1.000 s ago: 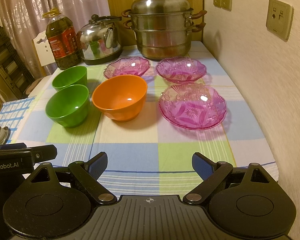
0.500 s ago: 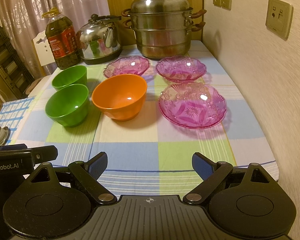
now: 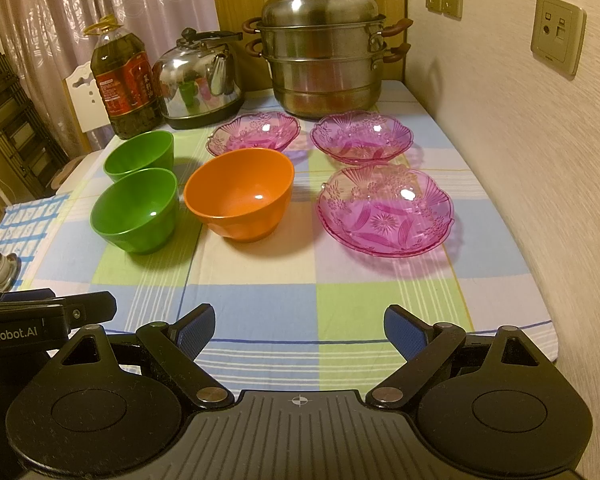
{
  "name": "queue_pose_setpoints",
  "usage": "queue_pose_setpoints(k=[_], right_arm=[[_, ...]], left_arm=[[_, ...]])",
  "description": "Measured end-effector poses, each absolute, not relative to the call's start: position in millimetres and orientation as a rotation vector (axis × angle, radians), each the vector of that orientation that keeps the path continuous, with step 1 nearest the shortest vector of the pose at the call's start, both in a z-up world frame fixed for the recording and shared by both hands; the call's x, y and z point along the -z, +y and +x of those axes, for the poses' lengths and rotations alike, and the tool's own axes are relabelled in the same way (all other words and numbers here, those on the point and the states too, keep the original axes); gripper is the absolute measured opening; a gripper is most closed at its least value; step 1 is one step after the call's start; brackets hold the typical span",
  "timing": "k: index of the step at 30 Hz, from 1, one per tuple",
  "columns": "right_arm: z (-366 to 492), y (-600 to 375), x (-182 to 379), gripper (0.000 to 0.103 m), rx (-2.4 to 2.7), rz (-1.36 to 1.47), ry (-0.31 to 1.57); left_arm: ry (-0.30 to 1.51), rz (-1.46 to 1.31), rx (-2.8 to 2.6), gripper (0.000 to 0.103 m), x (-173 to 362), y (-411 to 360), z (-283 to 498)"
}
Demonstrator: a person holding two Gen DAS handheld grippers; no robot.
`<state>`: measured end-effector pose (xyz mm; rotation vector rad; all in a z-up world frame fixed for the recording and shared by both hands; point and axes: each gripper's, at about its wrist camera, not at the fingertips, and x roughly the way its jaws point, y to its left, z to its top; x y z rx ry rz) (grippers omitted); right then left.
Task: Organize plates and bowls
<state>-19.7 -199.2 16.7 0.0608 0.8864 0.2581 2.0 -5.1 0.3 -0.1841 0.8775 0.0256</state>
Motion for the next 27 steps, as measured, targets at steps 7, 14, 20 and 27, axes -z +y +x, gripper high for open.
queue_pose_setpoints(k=[7,14,20,27], right_arm=[[-18,-201,-10,0.092,-0.259,0.068,0.885],[-1,-204,-15,0.092,-0.276,0.115,0.863],[41,-208,-35,0.092,-0.274,0.163,0.823],[112,-203,-46,0.092,-0.277,0.231,0.78]], left_arm=[[0.875,-0.2,-0.013,0.082,-1,-6,4],[0.834,-0.231,0.01,0.081,-15,6,36],[0.798,-0.287,0.029,0.081,-27,28,92],[0.766,-0.32,0.045,0.081,-27,55,172]])
